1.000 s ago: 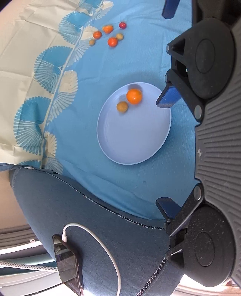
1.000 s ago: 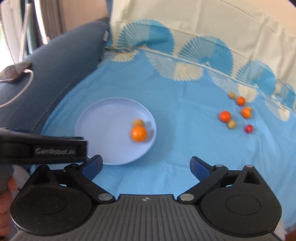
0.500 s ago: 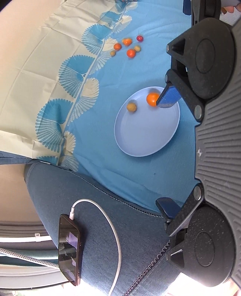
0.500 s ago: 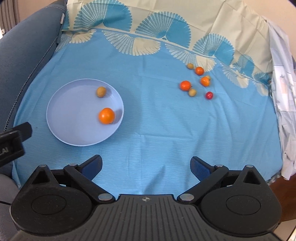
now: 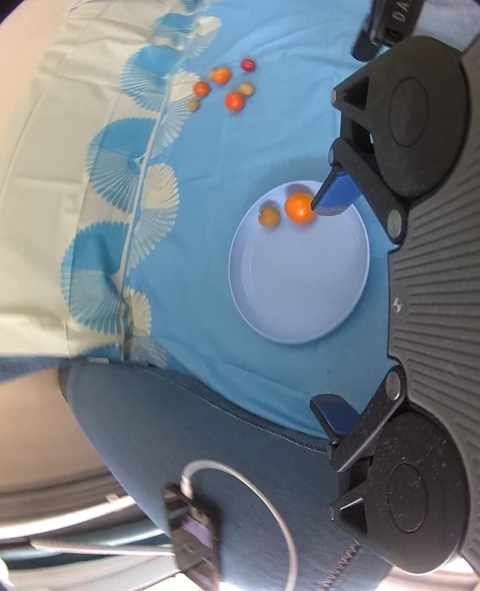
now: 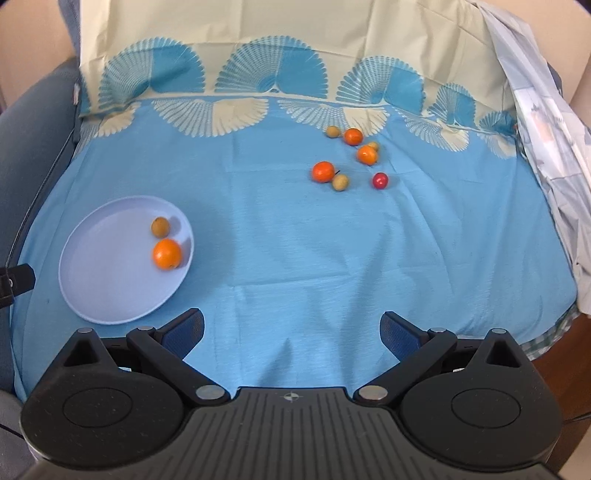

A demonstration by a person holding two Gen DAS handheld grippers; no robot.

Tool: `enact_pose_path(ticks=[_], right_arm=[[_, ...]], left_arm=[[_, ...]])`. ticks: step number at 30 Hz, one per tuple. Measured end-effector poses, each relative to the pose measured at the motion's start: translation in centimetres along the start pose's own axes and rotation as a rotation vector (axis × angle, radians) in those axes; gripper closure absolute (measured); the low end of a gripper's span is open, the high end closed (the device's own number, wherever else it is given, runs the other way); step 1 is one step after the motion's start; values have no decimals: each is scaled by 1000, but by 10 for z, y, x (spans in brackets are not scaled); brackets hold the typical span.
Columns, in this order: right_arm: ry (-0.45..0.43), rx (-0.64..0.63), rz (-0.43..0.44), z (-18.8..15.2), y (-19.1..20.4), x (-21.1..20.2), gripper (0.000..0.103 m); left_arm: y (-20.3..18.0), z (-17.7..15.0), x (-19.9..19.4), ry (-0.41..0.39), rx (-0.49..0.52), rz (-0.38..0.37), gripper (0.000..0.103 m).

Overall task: Organize fruits
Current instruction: 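Grasp a stemmed orange tangerine with the left tool while the right grasps a red tomato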

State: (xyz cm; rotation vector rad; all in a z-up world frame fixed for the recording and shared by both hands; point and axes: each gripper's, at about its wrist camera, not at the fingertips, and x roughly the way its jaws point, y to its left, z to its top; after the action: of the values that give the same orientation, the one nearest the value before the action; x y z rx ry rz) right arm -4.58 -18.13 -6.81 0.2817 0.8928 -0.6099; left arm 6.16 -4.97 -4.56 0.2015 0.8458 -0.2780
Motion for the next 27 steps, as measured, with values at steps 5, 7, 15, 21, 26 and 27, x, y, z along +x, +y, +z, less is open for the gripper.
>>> enact_pose_path(ticks=[5,7,15,21,26,27], right_arm=[[-83,63,5,10,-61,31,1],[-107,105,-2,16,-85,50,1],[-162,174,-29,55,-169,179,1],[-104,113,46,81,-188,264,1],[-107,29,78,95,-181,298,1],[-120,29,77,97,-182,302,1]], left_arm=[[-81,14,10,-60,147,-69,0],[-118,22,22,-91,198,-114,0],[-250,46,134,-171,400,-112,0],[-287,56,212,-150,530,-114,0],[-303,66,246,-125,621,-189,1],[-305,69,249,-128,632,-207,1]])
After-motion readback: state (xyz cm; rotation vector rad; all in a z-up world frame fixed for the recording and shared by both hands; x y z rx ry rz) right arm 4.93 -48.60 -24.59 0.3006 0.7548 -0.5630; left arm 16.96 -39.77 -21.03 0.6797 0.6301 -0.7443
